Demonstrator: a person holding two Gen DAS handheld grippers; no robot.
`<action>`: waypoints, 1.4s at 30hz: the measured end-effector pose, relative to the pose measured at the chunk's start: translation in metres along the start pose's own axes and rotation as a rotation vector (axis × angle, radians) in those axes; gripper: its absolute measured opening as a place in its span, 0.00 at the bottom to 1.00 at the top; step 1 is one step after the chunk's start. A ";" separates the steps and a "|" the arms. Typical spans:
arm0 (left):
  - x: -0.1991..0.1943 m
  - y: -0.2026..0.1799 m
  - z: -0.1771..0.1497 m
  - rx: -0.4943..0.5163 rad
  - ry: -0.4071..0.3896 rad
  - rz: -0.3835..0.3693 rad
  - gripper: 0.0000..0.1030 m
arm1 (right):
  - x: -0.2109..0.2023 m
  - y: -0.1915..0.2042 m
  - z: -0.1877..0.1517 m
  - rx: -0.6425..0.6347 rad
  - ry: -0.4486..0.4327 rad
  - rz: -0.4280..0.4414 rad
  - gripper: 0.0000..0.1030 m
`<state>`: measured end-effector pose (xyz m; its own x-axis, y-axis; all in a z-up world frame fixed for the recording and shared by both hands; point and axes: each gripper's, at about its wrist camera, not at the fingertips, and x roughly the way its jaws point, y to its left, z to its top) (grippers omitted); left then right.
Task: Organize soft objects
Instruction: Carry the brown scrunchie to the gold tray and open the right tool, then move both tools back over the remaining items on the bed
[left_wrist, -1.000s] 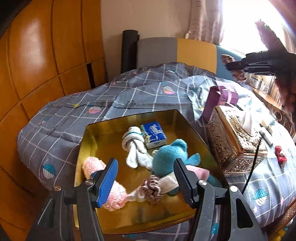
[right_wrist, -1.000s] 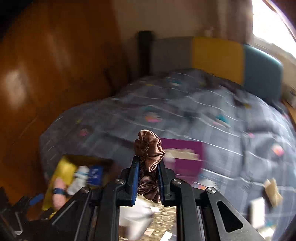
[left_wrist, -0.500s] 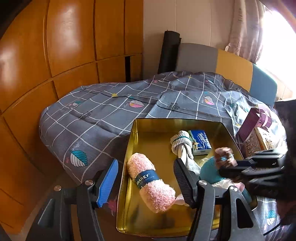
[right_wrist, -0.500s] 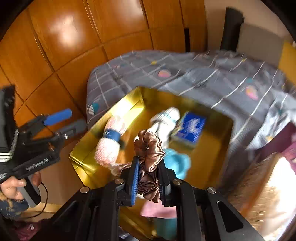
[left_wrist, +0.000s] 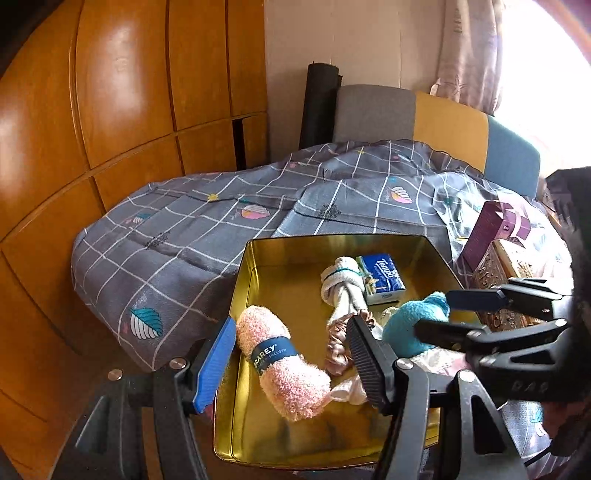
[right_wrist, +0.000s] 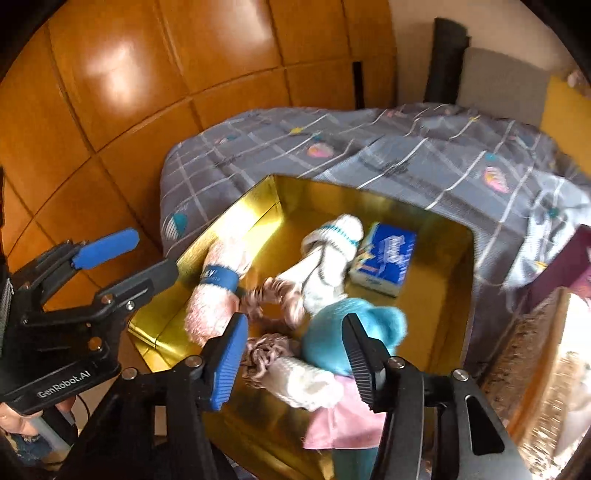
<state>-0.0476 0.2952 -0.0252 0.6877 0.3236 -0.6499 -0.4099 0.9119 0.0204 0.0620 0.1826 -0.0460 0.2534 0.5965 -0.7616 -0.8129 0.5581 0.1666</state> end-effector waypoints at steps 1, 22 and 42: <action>-0.001 -0.001 0.000 0.004 -0.004 0.000 0.61 | -0.005 -0.002 0.000 0.002 -0.013 -0.013 0.53; -0.024 -0.049 0.004 0.132 -0.043 -0.098 0.61 | -0.134 -0.078 -0.045 0.148 -0.266 -0.320 0.63; -0.052 -0.155 0.019 0.364 -0.108 -0.249 0.61 | -0.281 -0.267 -0.170 0.588 -0.328 -0.896 0.78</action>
<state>-0.0085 0.1418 0.0206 0.8052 0.0898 -0.5861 0.0001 0.9884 0.1517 0.1187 -0.2319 0.0169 0.8191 -0.0825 -0.5678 0.0844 0.9962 -0.0231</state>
